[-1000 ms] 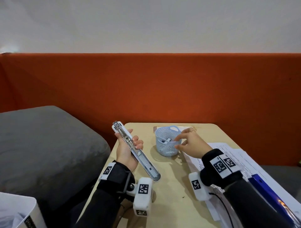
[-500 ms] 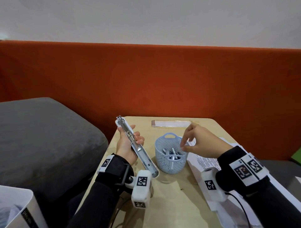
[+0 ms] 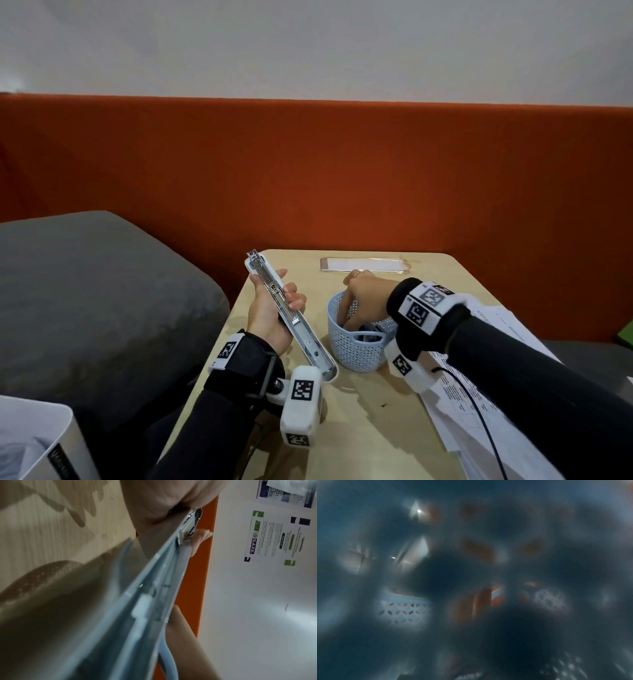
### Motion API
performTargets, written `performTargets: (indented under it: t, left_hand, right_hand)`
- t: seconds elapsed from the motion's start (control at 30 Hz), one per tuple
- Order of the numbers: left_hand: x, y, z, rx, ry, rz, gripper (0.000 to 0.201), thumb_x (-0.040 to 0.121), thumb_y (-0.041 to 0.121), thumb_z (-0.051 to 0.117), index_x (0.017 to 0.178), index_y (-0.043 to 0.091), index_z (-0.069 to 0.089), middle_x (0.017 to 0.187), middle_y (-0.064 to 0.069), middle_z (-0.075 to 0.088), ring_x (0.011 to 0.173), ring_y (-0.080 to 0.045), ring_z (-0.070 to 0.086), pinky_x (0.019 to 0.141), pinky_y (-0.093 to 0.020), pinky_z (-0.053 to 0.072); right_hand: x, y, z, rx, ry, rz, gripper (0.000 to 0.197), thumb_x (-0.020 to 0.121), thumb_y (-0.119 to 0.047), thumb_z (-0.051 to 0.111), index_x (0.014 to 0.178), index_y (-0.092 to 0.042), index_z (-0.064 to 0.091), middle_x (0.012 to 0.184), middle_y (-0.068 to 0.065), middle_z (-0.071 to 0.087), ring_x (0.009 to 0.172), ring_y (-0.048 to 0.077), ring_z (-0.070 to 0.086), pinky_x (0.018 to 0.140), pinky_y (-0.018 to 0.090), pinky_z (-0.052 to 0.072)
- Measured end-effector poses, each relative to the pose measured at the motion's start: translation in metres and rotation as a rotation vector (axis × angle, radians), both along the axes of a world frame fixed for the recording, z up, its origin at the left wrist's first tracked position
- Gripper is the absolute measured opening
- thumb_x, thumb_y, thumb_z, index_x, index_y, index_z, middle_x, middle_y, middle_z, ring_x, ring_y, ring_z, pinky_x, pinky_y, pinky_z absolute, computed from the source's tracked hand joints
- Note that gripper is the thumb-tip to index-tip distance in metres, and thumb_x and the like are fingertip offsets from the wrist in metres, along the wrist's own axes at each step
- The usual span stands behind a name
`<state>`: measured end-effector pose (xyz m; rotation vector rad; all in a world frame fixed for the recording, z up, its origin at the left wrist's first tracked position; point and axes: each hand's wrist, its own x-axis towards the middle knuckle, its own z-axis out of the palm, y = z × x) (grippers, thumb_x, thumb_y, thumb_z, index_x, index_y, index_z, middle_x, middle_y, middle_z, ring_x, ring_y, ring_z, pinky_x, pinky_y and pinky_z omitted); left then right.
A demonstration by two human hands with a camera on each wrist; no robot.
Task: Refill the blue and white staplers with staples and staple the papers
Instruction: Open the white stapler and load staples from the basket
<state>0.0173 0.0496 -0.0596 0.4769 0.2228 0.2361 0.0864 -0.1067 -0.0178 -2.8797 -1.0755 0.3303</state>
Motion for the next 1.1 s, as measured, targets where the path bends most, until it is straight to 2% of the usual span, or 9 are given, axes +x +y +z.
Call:
performTargets:
  t: [0.13,0.23,0.47,0.53,0.6,0.7,0.77,0.83,1.1]
  left_hand:
    - [0.001,-0.001,-0.001,0.003,0.002,-0.007,0.049,0.094,0.06,0.035,0.101,0.014,0.05,0.05,0.002,0.04,0.037,-0.007,0.035,0.032,-0.015,0.031]
    - [0.001,-0.002,-0.001,0.003,0.007,-0.016,0.049,0.094,0.06,0.036,0.101,0.014,0.05,0.049,0.002,0.04,0.037,-0.007,0.036,0.032,-0.014,0.031]
    - [0.001,-0.004,0.0,0.018,0.018,-0.025,0.05,0.094,0.061,0.035,0.103,0.014,0.049,0.05,0.002,0.039,0.036,-0.007,0.035,0.031,-0.014,0.031]
    - [0.001,-0.005,0.0,0.029,0.025,-0.024,0.051,0.094,0.061,0.034,0.103,0.014,0.049,0.05,0.002,0.039,0.036,-0.007,0.035,0.032,-0.014,0.031]
    - [0.001,-0.006,0.0,0.046,0.024,-0.017,0.051,0.094,0.061,0.033,0.102,0.013,0.048,0.051,0.001,0.04,0.036,-0.007,0.035,0.033,-0.014,0.031]
    - [-0.001,-0.01,0.002,0.086,0.017,-0.007,0.05,0.096,0.059,0.031,0.1,0.012,0.047,0.054,0.0,0.04,0.038,-0.008,0.036,0.034,-0.015,0.032]
    - [-0.003,-0.013,0.005,0.108,0.006,-0.014,0.05,0.096,0.058,0.03,0.1,0.011,0.046,0.055,-0.001,0.04,0.039,-0.009,0.036,0.035,-0.015,0.033]
    - [-0.005,-0.015,0.008,0.136,-0.005,-0.029,0.048,0.097,0.057,0.03,0.101,0.011,0.045,0.057,-0.002,0.041,0.04,-0.01,0.036,0.037,-0.016,0.033]
    - [-0.01,-0.018,0.008,0.306,-0.039,-0.117,0.051,0.099,0.053,0.029,0.116,0.01,0.049,0.066,-0.005,0.048,0.05,-0.016,0.046,0.044,-0.024,0.046]
  right_hand:
    - [0.008,0.0,-0.005,0.059,0.009,-0.004,0.018,0.077,-0.032,0.078,0.093,-0.025,0.081,0.117,0.007,0.059,0.122,0.019,0.038,0.081,0.032,0.045]
    - [0.01,-0.003,-0.004,0.115,0.03,-0.006,0.015,0.08,-0.032,0.077,0.09,-0.023,0.081,0.11,0.005,0.068,0.118,0.017,0.048,0.079,0.031,0.048]
    - [0.006,-0.019,0.011,0.324,-0.025,-0.007,0.02,0.086,-0.03,0.072,0.091,-0.012,0.079,0.117,0.005,0.062,0.112,0.019,0.055,0.081,0.023,0.037]
    - [0.003,-0.024,0.021,0.402,-0.078,-0.004,0.018,0.088,-0.03,0.069,0.087,-0.014,0.078,0.11,0.003,0.066,0.104,0.018,0.058,0.082,0.027,0.041]
    - [0.004,-0.027,0.029,0.542,-0.111,-0.015,0.017,0.09,-0.029,0.067,0.081,-0.017,0.075,0.099,0.001,0.071,0.093,0.016,0.065,0.087,0.036,0.051]
    - [0.001,-0.027,0.035,0.892,0.12,-0.036,0.02,0.093,-0.019,0.065,0.09,0.001,0.071,0.091,0.017,0.076,0.08,0.025,0.075,0.084,0.041,0.059]
    - [-0.008,-0.021,0.036,1.096,0.28,-0.003,0.023,0.092,-0.01,0.065,0.094,0.013,0.065,0.094,0.027,0.073,0.079,0.03,0.075,0.077,0.034,0.061]
    - [-0.018,-0.012,0.035,1.211,0.321,0.061,0.022,0.089,-0.004,0.067,0.094,0.017,0.064,0.094,0.024,0.074,0.081,0.03,0.076,0.074,0.029,0.061]
    - [-0.019,0.011,0.022,1.194,0.109,0.152,0.011,0.08,-0.009,0.078,0.085,0.0,0.075,0.091,0.005,0.078,0.083,0.016,0.075,0.083,0.035,0.06]
